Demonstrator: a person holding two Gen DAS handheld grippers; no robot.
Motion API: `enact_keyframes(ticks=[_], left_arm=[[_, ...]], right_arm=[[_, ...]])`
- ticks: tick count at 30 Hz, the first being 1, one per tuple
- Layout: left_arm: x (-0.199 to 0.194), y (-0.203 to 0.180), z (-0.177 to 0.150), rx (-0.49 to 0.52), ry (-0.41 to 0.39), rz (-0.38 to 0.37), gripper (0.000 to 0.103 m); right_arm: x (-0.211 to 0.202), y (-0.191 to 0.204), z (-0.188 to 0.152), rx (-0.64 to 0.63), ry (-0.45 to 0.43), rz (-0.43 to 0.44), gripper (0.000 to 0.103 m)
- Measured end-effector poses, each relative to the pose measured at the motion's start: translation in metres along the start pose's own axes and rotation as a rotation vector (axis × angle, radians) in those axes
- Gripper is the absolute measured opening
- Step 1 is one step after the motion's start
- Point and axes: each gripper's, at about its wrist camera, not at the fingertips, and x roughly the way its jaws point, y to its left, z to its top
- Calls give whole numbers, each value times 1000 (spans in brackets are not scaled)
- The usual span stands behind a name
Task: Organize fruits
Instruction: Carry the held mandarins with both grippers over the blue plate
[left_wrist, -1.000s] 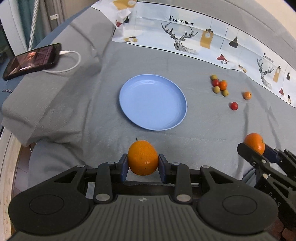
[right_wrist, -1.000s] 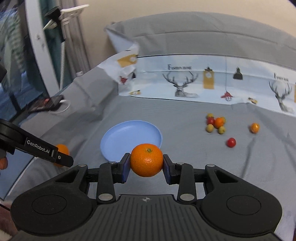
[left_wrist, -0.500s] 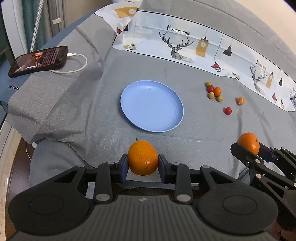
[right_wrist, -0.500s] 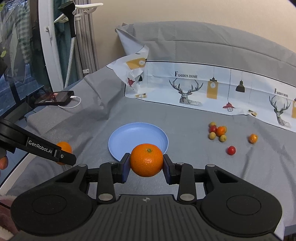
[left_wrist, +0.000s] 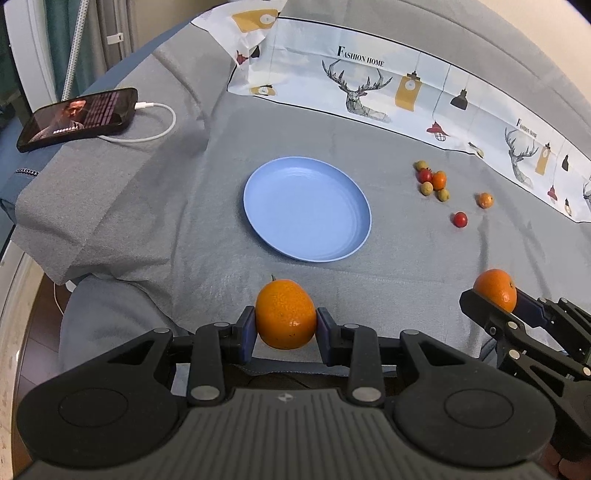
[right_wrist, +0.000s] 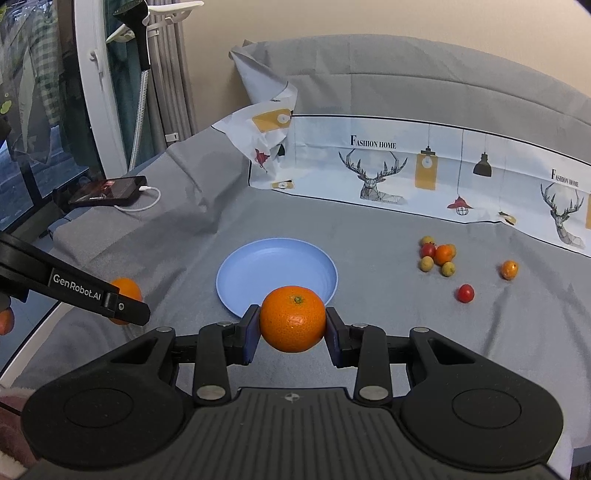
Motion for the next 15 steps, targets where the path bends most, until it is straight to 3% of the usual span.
enact_keyframes(ticks=[15], left_arm=[[18,3,19,3,2,27,37]], right_arm=[[18,1,3,-5,41,-13,38]])
